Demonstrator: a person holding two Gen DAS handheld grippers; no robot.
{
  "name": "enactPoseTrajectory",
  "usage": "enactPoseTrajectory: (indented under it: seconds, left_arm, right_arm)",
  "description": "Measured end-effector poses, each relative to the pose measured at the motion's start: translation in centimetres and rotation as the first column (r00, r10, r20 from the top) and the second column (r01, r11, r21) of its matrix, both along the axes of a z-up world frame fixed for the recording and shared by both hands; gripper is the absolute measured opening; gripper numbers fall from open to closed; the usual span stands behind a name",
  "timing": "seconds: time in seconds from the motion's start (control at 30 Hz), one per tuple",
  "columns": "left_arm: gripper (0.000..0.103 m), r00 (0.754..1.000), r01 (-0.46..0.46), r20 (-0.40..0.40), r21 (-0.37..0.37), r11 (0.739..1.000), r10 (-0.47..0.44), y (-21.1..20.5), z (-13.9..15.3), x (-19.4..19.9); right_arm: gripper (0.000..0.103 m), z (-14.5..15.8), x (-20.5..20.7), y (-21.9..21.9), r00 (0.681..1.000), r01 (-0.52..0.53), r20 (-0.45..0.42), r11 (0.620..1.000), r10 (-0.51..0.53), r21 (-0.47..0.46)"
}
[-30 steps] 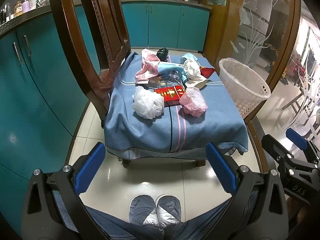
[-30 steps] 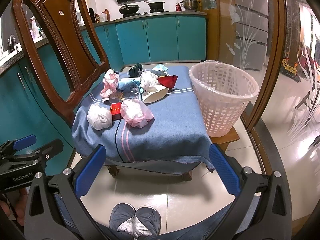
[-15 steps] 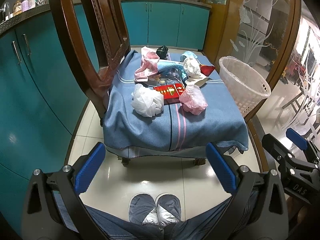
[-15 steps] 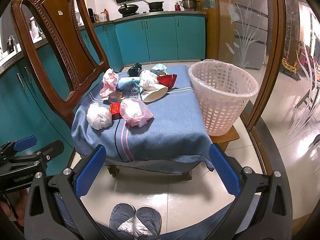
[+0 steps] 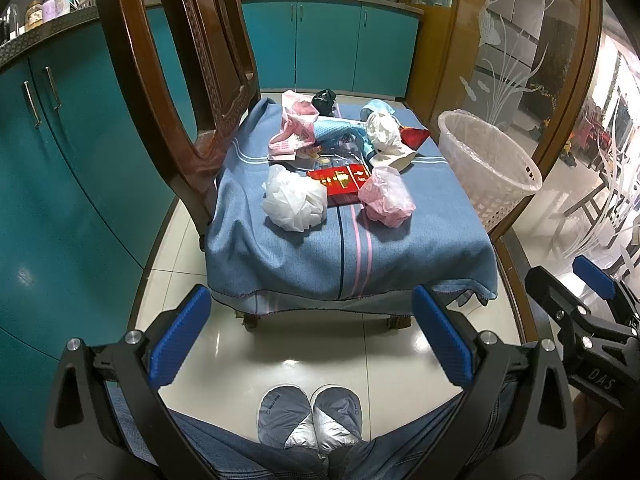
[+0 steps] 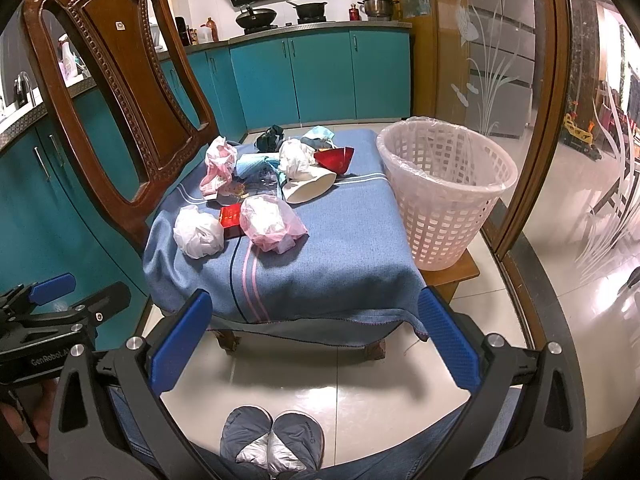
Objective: Collect trash
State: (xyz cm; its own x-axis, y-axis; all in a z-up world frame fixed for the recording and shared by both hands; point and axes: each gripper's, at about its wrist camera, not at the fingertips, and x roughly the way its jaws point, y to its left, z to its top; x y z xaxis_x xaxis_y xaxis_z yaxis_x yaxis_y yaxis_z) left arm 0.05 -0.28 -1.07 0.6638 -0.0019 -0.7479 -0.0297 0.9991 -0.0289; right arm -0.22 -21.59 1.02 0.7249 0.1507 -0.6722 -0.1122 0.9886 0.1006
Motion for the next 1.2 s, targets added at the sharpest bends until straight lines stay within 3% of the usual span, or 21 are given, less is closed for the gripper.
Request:
enactPoseTrajectory:
  seconds: [1.2]
  left_arm:
    - [0.100, 0.999, 0.008, -0.039, -0.004, 1.000, -0.008, -0.04, -1.05, 0.32]
  right_arm:
    - [0.100, -0.51, -0.24, 0.01, 1.000, -0.001, -0.015, 1.000, 0.001, 0.003]
